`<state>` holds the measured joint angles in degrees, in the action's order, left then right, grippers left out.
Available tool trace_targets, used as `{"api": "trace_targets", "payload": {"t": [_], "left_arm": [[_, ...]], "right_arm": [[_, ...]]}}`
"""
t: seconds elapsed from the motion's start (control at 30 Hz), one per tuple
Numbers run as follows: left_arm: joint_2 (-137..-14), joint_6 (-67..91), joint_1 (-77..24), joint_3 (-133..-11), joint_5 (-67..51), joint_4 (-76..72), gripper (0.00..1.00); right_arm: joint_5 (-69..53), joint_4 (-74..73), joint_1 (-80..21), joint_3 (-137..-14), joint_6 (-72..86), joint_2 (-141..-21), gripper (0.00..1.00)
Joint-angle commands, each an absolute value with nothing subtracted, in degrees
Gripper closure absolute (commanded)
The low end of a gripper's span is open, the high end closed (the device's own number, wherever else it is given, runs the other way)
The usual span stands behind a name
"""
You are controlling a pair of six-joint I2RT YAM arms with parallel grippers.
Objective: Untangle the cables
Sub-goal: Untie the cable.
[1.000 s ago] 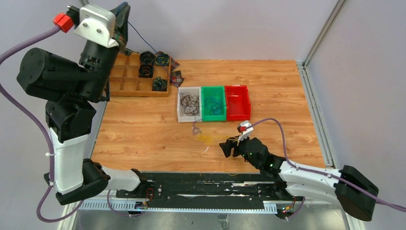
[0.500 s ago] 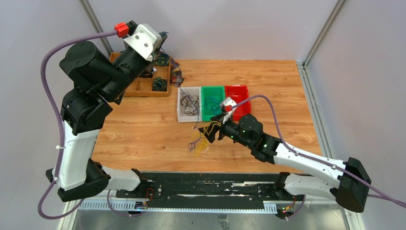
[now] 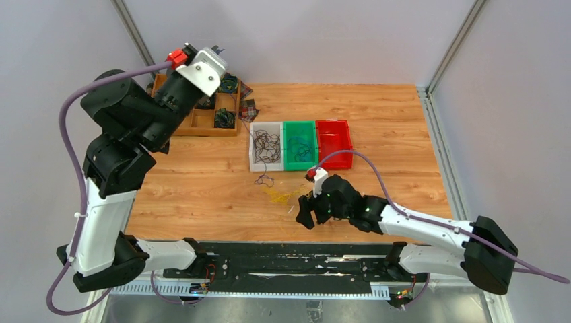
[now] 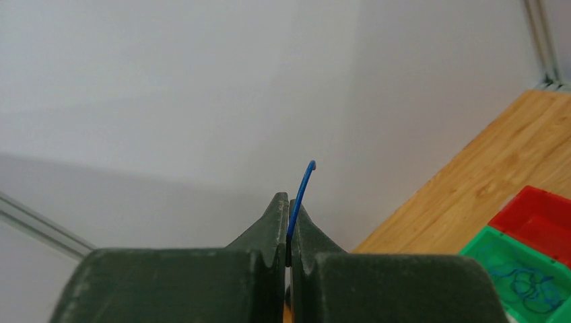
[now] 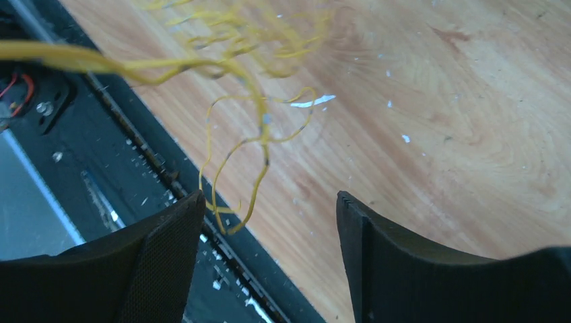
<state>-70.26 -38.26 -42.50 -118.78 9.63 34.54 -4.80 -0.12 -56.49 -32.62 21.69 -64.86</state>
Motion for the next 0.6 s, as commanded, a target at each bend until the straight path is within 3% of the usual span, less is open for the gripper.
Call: {"api": "trace_targets", "payload": {"t": [0.0,0.23,0.57], "left_arm": [[-69.62,-45.03,-42.63,-114.89,14.57,29.45,0.99],[-69.90,-50.71,-42.63,-111.75,17.60,26.28,0.99],[-70.89,-59.36,-42.60,-109.74,24.09,23.26,0.99]], "right_arm": [[-12.35,-7.50,-57.24,-34.75,21.12,-60.14,0.29],[-30.68,-17.14,-57.26,-39.59,14.05,-60.09,0.28],[-29.67,-23.65,-57.22,-43.29,12.93,-56.48,0.28]]}}
